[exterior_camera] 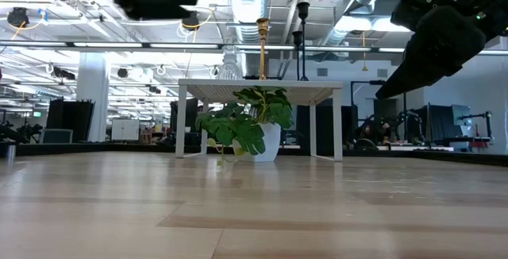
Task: Pick & Place candle stick holders
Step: Return to Home Position
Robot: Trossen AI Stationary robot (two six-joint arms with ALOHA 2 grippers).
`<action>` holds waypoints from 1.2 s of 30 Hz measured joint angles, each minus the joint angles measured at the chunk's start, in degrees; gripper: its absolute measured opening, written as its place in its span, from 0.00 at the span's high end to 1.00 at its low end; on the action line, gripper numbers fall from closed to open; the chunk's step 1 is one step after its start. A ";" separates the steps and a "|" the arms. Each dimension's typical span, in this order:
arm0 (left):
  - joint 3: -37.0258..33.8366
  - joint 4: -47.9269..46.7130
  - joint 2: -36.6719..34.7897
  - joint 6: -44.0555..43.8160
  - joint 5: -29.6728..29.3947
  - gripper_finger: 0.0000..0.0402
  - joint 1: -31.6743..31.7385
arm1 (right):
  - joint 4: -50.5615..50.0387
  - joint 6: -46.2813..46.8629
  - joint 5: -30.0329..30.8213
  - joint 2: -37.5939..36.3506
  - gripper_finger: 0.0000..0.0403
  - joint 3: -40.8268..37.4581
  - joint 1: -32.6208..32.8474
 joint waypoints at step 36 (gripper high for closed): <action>-5.21 1.97 -6.02 -3.98 -0.02 0.02 -3.82 | 0.09 -0.13 0.09 0.00 1.00 0.00 -0.02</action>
